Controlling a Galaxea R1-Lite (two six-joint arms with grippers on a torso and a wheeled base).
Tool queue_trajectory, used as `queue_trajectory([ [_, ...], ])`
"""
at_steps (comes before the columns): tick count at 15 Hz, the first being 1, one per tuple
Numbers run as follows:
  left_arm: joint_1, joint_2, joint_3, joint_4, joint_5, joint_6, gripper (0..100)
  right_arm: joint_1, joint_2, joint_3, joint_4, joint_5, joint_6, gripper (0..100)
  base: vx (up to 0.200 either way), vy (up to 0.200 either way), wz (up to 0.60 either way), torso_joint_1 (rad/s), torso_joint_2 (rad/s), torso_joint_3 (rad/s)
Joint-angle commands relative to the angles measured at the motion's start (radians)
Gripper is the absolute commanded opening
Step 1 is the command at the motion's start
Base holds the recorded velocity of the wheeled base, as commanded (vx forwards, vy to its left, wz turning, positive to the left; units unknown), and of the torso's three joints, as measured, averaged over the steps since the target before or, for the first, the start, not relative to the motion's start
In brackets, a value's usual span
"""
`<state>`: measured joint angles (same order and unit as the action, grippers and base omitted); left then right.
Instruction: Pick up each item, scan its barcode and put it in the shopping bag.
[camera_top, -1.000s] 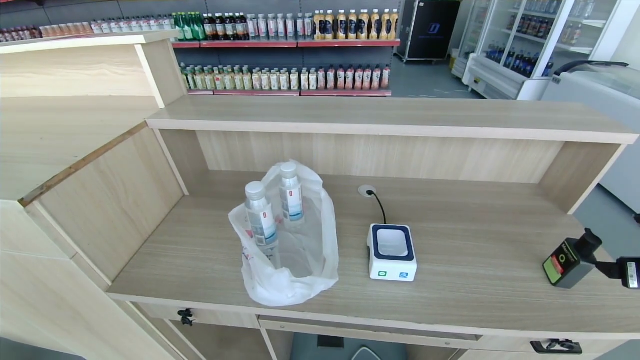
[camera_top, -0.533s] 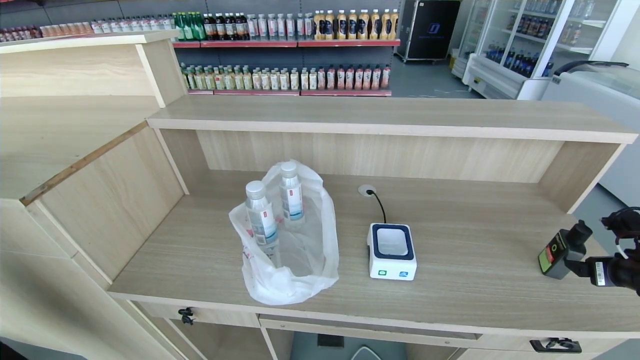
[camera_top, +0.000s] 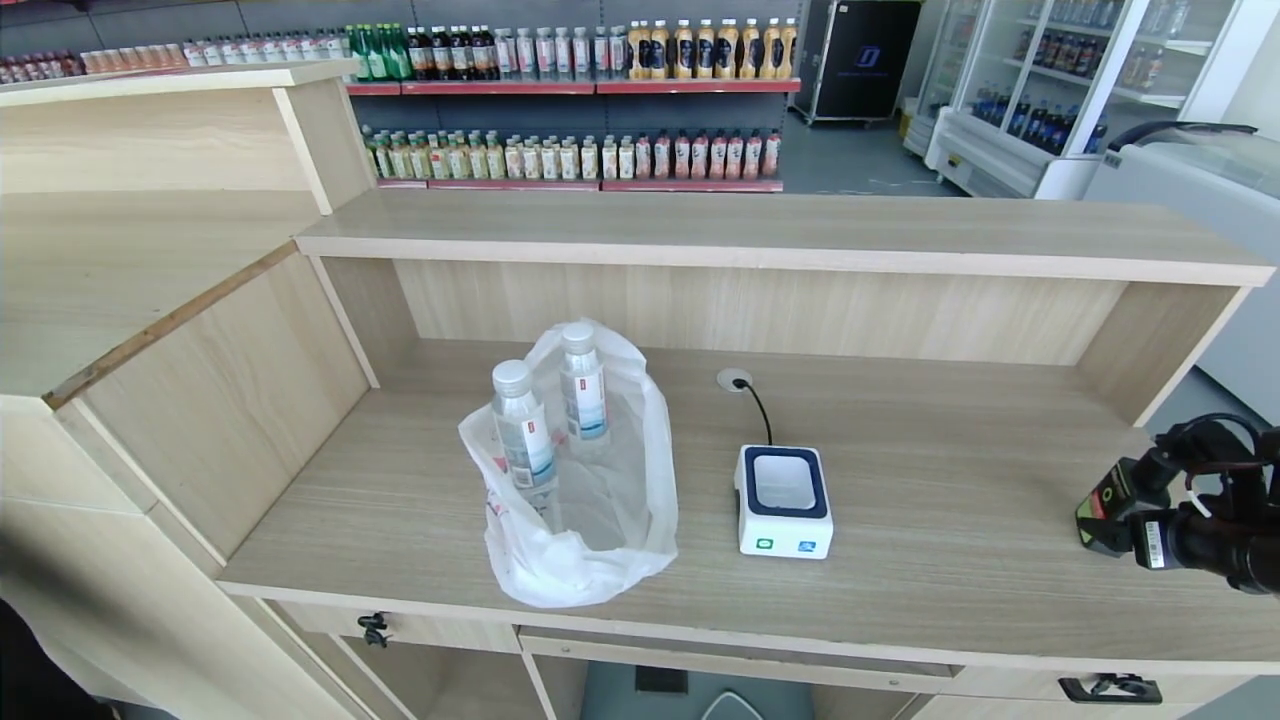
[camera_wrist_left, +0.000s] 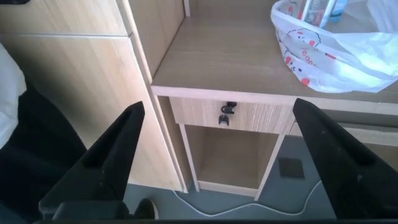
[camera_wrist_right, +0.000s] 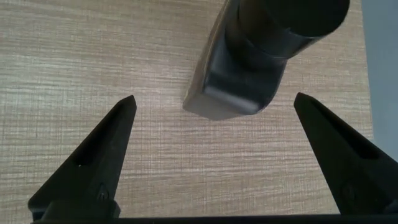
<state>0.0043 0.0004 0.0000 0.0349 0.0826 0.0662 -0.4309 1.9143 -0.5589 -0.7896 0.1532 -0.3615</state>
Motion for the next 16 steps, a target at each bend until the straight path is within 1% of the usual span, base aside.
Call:
queue_trajectory([
  [1,0.0,0.0,0.0,0.0,0.0,0.0,100,0.024,0.023,-0.013,-0.019,0.0,0.036,100,0.0,0.0,0.0,0.0,0.0,0.0],
  [3,0.0,0.0,0.0,0.0,0.0,0.0,100,0.043,0.057,-0.019,-0.069,0.0,0.067,100,0.0,0.0,0.0,0.0,0.0,0.0],
  [10,0.0,0.0,0.0,0.0,0.0,0.0,100,0.08,0.173,-0.039,-0.231,-0.003,0.067,100,0.0,0.0,0.0,0.0,0.0,0.0],
  [12,0.0,0.0,0.0,0.0,0.0,0.0,100,0.08,0.189,-0.064,-0.246,-0.003,0.067,100,0.0,0.0,0.0,0.0,0.0,0.0],
  [16,0.0,0.0,0.0,0.0,0.0,0.0,100,0.077,0.189,-0.073,-0.247,-0.001,0.072,100,0.0,0.0,0.0,0.0,0.0,0.0],
])
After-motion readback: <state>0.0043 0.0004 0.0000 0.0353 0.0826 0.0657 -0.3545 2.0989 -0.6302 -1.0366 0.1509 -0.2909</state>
